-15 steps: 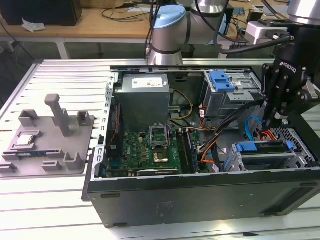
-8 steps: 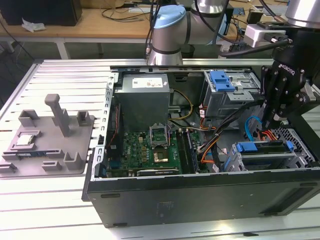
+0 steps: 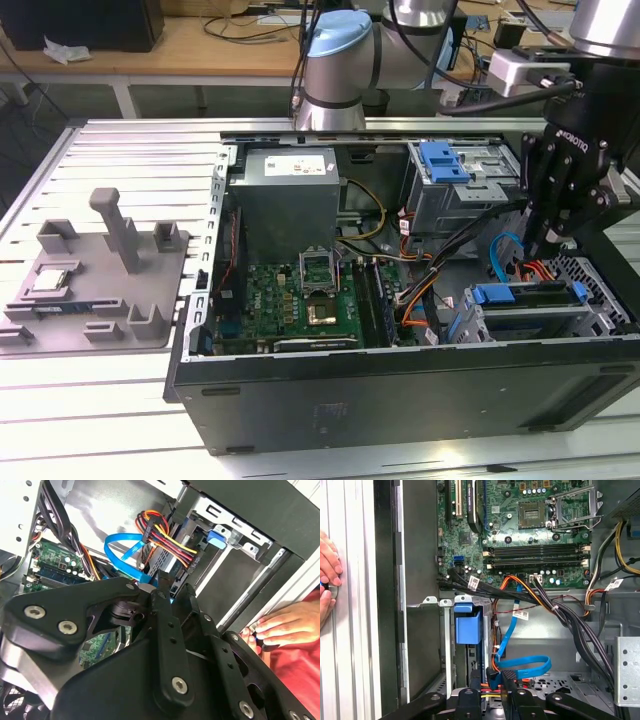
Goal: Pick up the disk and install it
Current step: 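Insert the second disk wire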
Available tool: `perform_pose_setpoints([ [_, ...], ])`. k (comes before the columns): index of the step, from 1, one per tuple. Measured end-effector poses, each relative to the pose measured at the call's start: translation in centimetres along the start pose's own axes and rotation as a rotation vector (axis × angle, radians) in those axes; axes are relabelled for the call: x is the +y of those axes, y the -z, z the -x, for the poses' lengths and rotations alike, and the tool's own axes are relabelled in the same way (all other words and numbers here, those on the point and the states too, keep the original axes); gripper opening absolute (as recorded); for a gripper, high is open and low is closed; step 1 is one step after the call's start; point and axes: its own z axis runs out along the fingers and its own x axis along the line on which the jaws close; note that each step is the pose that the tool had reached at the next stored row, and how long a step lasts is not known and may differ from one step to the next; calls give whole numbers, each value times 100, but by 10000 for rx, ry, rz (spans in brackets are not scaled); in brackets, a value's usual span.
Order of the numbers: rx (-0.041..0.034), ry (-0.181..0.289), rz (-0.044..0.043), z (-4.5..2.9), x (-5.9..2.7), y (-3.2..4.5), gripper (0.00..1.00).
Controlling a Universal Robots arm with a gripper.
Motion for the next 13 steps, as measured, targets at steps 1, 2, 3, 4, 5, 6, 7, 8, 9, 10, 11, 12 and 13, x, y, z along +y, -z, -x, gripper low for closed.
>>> perform_pose_setpoints([
  [1,0,0,0,0,1,-1,30],
  [2,0,0,0,0,3,-3,30],
  [3,0,0,0,0,4,-3,30],
  [4,1,1,0,0,5,-4,30],
  [5,-2,1,0,-1,5,-6,30],
  [6,-3,0,0,-2,7,-7,30],
  [7,0,0,0,-3,7,-6,28],
  [8,-2,0,0,-4,7,-7,28],
  [9,-3,0,0,-4,7,-7,28],
  [10,-4,0,0,-4,7,-7,16],
  [11,-5,0,0,-6,7,-8,16],
  [12,-6,0,1,-9,7,-8,16],
  [13,-7,0,0,-10,7,-9,16],
])
